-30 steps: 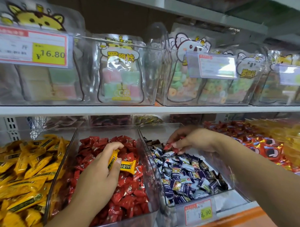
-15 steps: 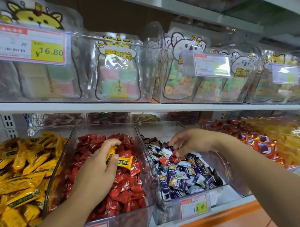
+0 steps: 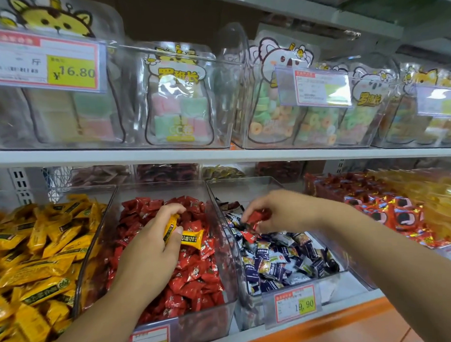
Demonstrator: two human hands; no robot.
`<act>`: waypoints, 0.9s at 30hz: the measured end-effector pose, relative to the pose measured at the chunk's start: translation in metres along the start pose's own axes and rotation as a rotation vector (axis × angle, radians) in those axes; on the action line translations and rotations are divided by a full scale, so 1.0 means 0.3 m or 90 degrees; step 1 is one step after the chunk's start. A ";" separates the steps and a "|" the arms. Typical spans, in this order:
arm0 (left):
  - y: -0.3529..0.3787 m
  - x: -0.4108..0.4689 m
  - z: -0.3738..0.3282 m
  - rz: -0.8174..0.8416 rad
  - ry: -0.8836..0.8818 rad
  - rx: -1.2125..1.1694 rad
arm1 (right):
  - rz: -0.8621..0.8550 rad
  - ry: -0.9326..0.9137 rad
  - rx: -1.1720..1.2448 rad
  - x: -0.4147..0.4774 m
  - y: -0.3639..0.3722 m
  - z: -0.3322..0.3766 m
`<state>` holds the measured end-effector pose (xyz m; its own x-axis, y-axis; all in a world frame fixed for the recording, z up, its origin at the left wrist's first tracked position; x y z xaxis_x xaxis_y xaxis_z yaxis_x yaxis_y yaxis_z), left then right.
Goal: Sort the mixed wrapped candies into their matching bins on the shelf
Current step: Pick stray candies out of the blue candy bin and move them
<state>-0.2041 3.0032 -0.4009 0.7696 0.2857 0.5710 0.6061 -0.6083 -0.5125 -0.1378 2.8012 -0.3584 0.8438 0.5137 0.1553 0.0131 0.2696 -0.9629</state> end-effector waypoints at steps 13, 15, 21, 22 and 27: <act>-0.004 -0.010 0.000 0.017 0.007 -0.008 | -0.127 0.044 0.122 0.097 -0.069 0.045; -0.001 -0.009 0.000 0.022 0.005 -0.003 | -0.168 0.041 0.229 0.133 -0.084 0.110; -0.002 -0.012 -0.004 0.026 0.014 -0.010 | -0.054 0.065 0.058 0.174 -0.037 0.154; -0.002 -0.014 -0.006 0.028 0.016 -0.008 | 0.022 0.067 -0.013 0.148 -0.011 0.122; 0.002 -0.011 -0.012 0.032 0.021 -0.005 | 0.211 0.072 -0.003 0.017 0.153 0.056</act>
<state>-0.2072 2.9993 -0.4009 0.7921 0.2304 0.5652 0.5648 -0.6278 -0.5356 -0.1418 2.8298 -0.3982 0.8565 0.4793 -0.1916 -0.2693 0.0984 -0.9580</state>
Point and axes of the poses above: each hand's wrist, its own x-axis towards the middle knuckle, its own y-axis out of the palm, z = x × y, the point moved 9 cm from there along x, towards the middle knuckle, and after that the axes turned 14 degrees about -z, right-handed, at the moved point
